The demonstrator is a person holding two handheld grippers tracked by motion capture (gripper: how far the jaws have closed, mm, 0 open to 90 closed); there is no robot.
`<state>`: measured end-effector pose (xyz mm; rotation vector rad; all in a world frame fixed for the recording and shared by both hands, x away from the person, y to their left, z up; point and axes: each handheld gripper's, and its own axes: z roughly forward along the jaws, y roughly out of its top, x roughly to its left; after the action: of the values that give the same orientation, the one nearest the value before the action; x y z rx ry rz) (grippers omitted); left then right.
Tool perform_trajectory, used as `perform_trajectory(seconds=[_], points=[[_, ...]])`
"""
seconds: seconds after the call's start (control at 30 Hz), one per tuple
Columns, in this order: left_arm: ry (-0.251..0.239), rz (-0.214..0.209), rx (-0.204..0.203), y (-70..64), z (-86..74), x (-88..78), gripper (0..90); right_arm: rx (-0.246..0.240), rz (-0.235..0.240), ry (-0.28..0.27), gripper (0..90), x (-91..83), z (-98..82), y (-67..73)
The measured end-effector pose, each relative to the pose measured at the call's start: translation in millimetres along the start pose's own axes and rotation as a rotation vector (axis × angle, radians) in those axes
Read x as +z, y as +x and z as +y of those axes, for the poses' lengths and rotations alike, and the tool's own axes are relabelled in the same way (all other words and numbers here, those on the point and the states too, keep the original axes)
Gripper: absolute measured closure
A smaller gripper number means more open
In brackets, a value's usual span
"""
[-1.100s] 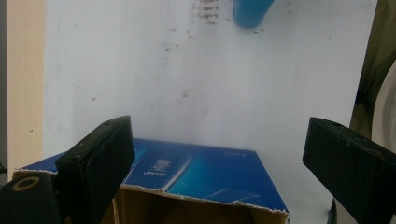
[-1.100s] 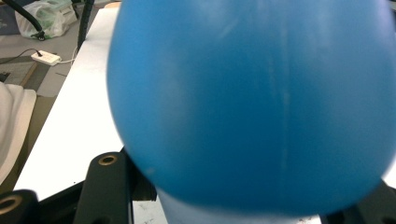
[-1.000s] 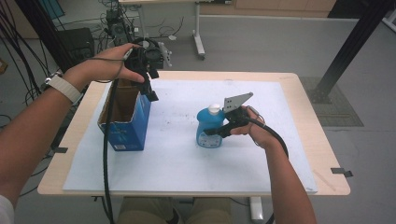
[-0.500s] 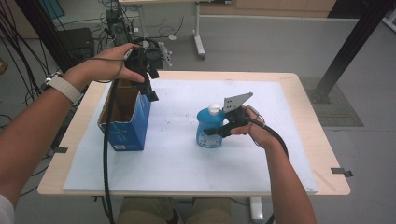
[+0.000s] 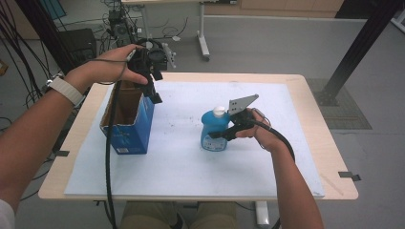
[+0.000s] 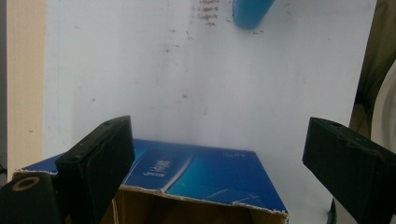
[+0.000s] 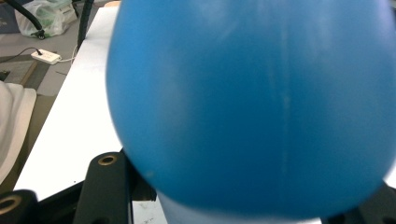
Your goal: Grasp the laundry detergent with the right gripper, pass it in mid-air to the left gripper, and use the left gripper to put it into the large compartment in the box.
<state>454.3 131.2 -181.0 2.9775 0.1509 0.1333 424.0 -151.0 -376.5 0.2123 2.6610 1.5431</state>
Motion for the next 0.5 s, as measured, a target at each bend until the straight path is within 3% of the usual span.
perform_trajectory(seconds=[0.5], points=[[0.002, 0.003, -0.001, 0.1, -0.4, 0.1, 9.5, -0.001, -0.001, 0.002, 41.8, 0.1, 0.3, -0.1]])
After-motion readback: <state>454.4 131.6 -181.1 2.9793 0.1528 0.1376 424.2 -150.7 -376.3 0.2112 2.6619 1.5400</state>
